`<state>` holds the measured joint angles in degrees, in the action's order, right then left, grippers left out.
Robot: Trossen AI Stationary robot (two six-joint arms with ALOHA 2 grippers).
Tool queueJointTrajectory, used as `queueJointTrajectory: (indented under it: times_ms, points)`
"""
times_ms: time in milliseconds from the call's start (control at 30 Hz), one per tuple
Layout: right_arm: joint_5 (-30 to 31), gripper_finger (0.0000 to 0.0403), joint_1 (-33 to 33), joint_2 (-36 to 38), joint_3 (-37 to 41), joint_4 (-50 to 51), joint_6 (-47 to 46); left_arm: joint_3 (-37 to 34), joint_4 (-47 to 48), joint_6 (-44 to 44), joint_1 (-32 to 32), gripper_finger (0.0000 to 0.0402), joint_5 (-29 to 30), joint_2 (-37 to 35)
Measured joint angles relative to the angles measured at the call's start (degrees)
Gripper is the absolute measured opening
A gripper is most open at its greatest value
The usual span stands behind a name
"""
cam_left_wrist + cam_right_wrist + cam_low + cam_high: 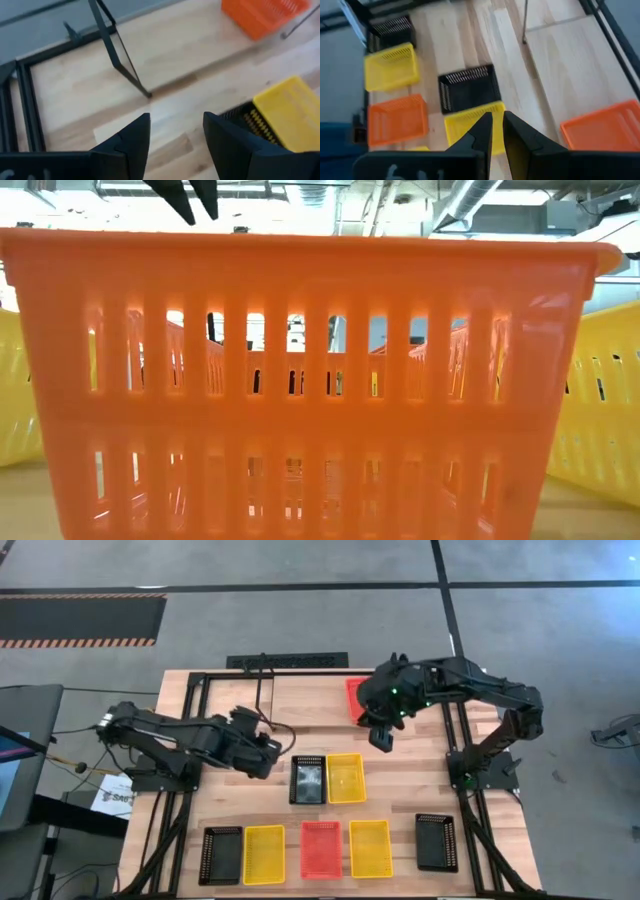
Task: Stack baskets on shelf by color
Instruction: Stack the orange bin on top of the other stacked orange bins on the shelf
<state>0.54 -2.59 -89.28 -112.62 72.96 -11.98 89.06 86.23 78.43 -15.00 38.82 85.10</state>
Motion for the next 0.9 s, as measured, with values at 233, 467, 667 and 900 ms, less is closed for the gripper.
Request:
queueJointTrajectory:
  times_ms: [233,467,667,900]
  points:
    - [7.5,0.0067,2.92,0.03,0.0,7.24,-3.2,0.0,-0.16,0.51,0.0,0.0162,-5.95,7.28]
    - [8.81,0.0067,3.78,0.03,0.0,9.27,-2.99,0.0,-0.29,3.07,0.0,0.0161,-11.43,12.08]
    - [8.52,0.0067,3.98,0.08,0.36,9.17,-2.72,-0.02,0.68,3.57,0.0,0.0161,-10.22,12.13]
    - [6.8,0.0054,8.75,0.08,0.46,11.72,-5.77,0.02,1.47,0.38,1.25,0.0161,-8.16,7.28]
